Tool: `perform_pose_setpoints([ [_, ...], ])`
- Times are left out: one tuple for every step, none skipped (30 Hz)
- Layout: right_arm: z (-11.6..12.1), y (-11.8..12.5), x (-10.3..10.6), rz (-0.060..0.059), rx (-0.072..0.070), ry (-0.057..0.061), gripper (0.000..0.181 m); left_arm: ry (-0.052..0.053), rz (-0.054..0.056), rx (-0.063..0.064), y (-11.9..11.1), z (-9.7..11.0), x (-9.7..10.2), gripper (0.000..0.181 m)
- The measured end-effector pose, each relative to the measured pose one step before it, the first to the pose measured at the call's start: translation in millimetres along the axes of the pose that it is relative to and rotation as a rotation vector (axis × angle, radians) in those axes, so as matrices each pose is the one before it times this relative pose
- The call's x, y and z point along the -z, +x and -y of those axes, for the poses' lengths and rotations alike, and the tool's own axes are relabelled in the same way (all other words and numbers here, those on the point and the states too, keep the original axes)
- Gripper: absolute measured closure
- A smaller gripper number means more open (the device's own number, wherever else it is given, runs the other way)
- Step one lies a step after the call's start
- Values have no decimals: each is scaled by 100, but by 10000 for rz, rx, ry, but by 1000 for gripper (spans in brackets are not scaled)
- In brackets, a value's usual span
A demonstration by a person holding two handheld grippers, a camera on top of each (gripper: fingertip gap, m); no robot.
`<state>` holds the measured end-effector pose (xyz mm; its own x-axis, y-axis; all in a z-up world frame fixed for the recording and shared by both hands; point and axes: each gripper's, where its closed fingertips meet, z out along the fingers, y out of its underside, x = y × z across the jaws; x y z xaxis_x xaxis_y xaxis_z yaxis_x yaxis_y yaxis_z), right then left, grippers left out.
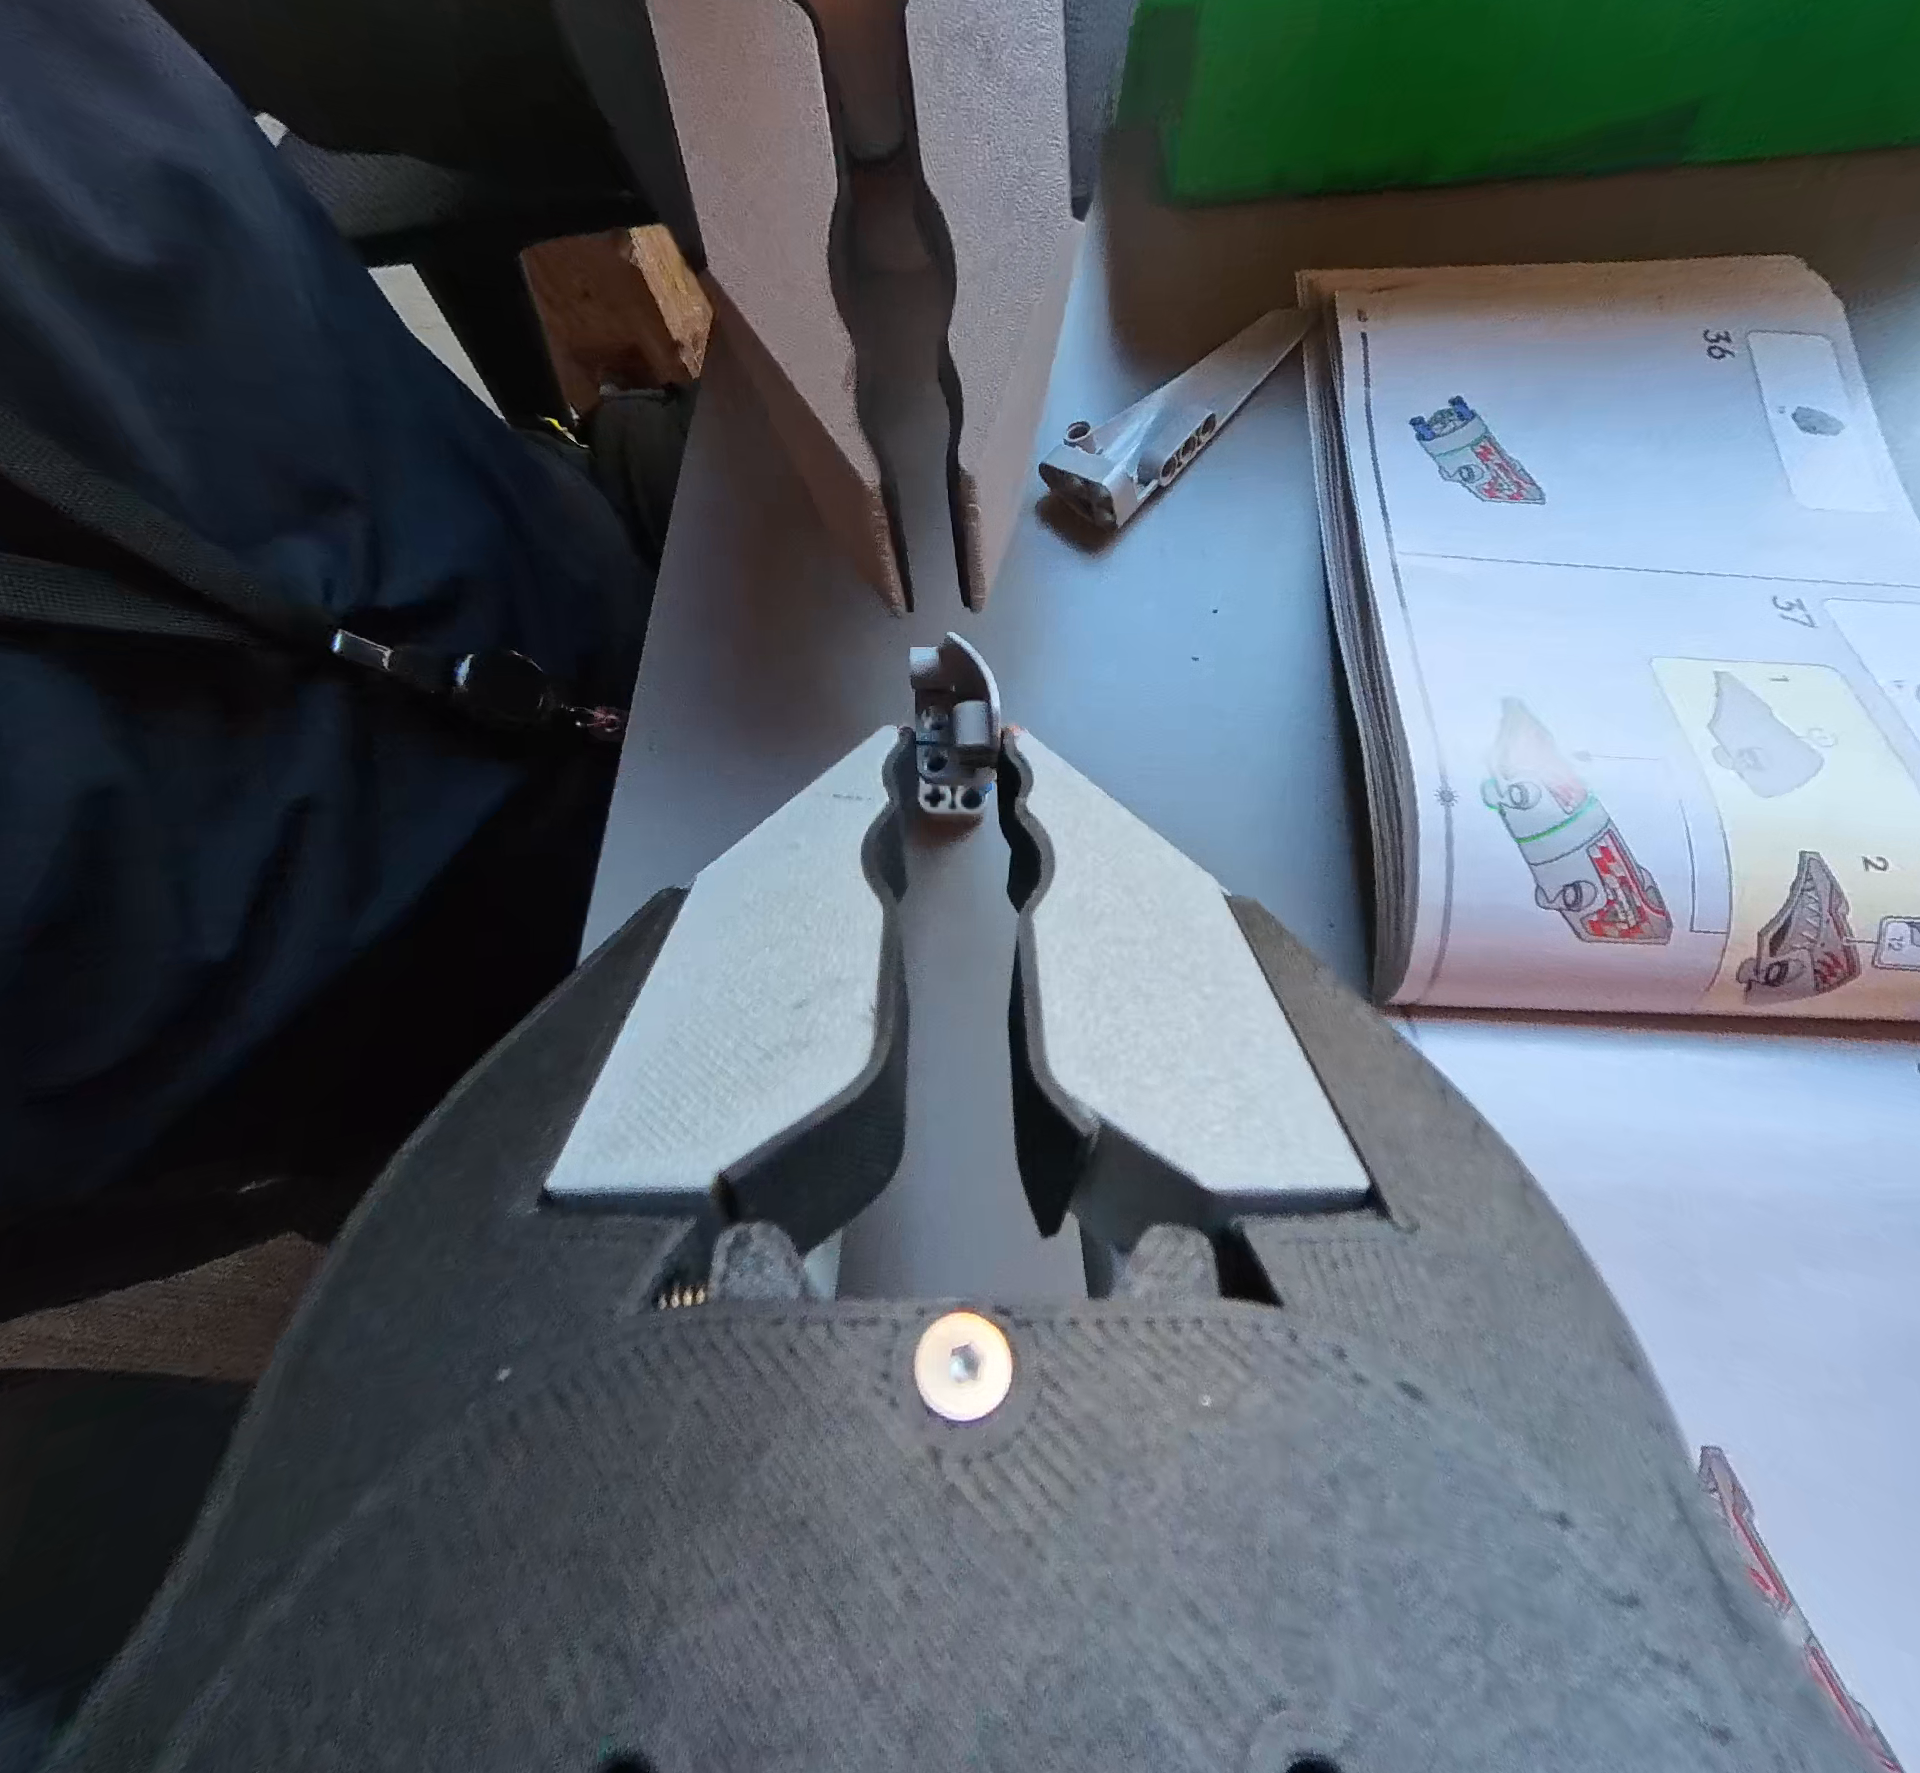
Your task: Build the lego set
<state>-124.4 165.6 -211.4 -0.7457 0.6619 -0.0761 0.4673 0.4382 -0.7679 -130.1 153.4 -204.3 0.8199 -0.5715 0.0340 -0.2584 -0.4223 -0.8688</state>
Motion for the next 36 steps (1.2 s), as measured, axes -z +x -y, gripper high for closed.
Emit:
perform_pose_setpoints([
  [4, 4, -8, 41, -55, 0, 169, 47, -84, 79, 12, 117, -29, 176],
  [-66, -10, -30, 60, -74, -33, 169, 71, -108, 57, 77, 214, -57, 176],
  [-122, -20, -49, 63, -71, -59, 169, 87, -103, 60, 77, 343, -51, 175],
  [-130, 7, -57, 20, -39, -70, 169, 50, -85, 47, 49, 411, -60, 175],
  [-101, 31, -43, -23, -5, -57, 169, -11, -57, 26, 8, 404, -81, 174],
  [-12, -7, -24, -13, 11, -19, 169, -102, -39, 39, -44, 288, -136, 174],
  [50, -59, -10, 13, 14, 11, 169, -170, 3, 53, -118, 157, -173, 173],
  [36, -5, -19, -23, 18, 0, 169, -153, -26, 7, -44, 78, -203, 173],
  [14, 33, -16, -51, 24, -7, 169, -121, -48, -18, 38, 25, -218, 173],
  [8, -31, -30, -14, 23, -12, 169, -140, -7, -3, -4, -115, -244, 173],
  [-40, -48, -45, -8, 28, -37, 169, -177, 42, -1, -61, -252, -244, 174],
  [-62, -17, -61, -31, 43, -49, 169, -146, 61, -21, -79, -282, -238, 176],
  [-49, -36, -51, -19, 42, -39, 169, -91, 75, -23, -90, -246, -195, 177],
  [1, -23, -2, -14, 19, -11, 169, 13, 25, 13, -11, -98, -126, 177],
  [-2, -1, 6, -11, 8, -10, 169, 80, 2, 47, 2, 35, -45, 177],
  [-19, 12, 19, -3, 4, -4, 169, 58, -2, 49, -12, 11, -19, 177],
  [-12, 29, 28, -20, 5, -1, 169, 48, 17, 43, -71, -6, -20, 177],
  [-16, 53, 15, -30, -4, -5, 169, 47, 0, 27, -54, -13, -12, 178],
  [-3, 25, 4, -8, -19, -3, 169, 43, -14, -1, -22, 1, -7, 177],
  [-1, 14, 0, -4, -19, -4, 169, 28, 9, -39, -46, -29, -5, 178],
  [-2, 25, -5, -21, -7, -8, 169, 32, 13, -66, -32, -10, 1, 178],
  [3, 17, -2, -8, -22, -1, 169, 27, 3, -96, -13, 1, -6, 178],
  [-2, 9, -2, 9, -40, 6, 169, 3, 18, -149, -16, 4, 3, 178],
  [2, 16, 3, -2, -22, 19, 169, -23, 49, -181, -41, -7, 0, 177],
  [11, 42, 0, -30, 1, 14, 169, -44, 36, -152, -26, 0, 0, 177],
  [-2, 16, -3, -31, 21, -1, 169, -62, -8, -107, 5, -5, 6, 177],
  [8, 14, -2, -42, 28, -2, 169, -59, -21, -109, -7, -6, -4, 177],
  [3, 20, -4, -48, 23, 7, 169, -40, -20, -109, -35, -5, 5, 177],
  [7, 41, 3, -41, 8, 16, 169, -33, -33, -59, -27, -8, 2, 177],
  [15, 19, 0, -13, -19, 17, 169, -43, -44, -69, -11, -9, 9, 177],
  [12, 0, -9, 13, -45, 16, 169, -55, -25, -120, 6, -10, 13, 177],
  [8, -4, -5, 16, -34, 17, 169, -45, -10, -94, -12, -4, 0, 177],
  [-8, 8, 8, 8, -12, 12, 169, -40, -18, -53, 9, 9, -12, 177],
  [-7, -9, 14, -4, 0, 9, 169, -38, -18, -63, 0, 11, -13, 177],
  [-6, 10, 8, -6, -8, 18, 169, -43, -6, -73, -24, -3, -15, 177],
  [-2, 29, 16, 0, -29, 26, 169, -45, -12, -40, -27, 8, -16, 177],
])
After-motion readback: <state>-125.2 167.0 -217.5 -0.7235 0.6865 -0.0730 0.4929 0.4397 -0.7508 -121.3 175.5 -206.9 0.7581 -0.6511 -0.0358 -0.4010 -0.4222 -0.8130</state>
